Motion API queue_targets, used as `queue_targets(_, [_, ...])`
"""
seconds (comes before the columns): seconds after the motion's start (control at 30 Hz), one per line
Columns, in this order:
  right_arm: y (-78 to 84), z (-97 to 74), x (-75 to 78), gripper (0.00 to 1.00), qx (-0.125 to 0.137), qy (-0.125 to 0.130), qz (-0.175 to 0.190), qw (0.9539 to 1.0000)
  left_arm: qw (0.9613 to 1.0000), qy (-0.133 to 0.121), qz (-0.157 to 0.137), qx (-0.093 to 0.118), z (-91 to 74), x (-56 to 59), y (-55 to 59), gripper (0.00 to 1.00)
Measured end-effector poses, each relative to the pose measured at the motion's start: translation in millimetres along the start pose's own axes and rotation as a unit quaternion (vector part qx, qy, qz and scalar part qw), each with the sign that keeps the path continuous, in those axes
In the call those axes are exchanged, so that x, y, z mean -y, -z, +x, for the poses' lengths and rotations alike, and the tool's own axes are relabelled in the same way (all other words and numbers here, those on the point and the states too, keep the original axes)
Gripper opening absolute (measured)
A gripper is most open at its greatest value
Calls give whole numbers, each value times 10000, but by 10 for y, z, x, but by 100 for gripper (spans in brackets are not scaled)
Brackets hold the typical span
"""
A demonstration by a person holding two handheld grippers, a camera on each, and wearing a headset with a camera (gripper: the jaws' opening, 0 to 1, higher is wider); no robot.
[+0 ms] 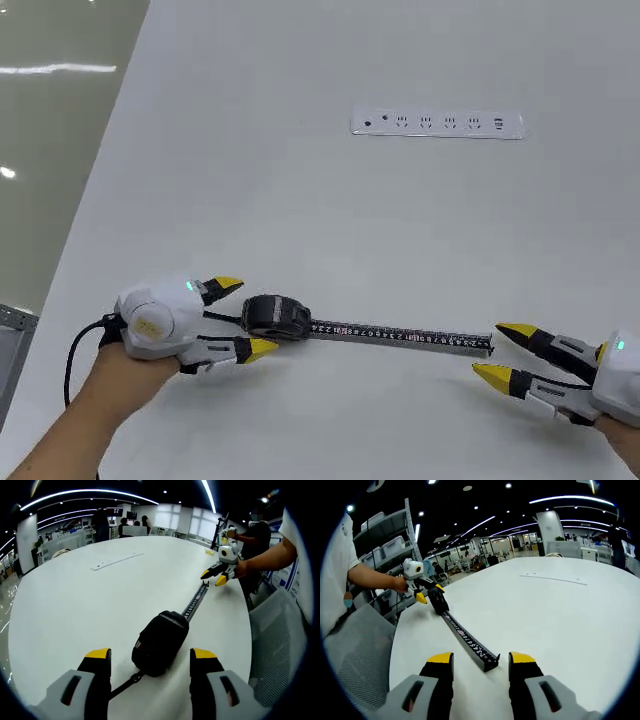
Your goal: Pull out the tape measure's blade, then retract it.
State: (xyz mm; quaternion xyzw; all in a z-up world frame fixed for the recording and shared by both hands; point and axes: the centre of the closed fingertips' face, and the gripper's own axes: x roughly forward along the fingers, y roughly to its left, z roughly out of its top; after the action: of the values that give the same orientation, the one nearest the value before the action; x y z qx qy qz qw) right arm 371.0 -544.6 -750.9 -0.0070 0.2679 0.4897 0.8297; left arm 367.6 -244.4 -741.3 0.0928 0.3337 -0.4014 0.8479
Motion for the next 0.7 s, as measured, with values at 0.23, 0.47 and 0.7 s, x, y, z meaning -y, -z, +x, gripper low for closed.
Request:
queue_targets(0.23, [-3,-13,-22,50,68,199,130,9997,9994,-170,-267,99,-93,28,47,62])
queue_targets(0.47, [-44,-60,-45,54,205,399,215,9988,9986,-327,-390,145,-190,85,77,63])
queue_targets(0.7, [-117,-110,-120,56,289,558,170,9979,9974,-481,-504,163,-272,152,140,63])
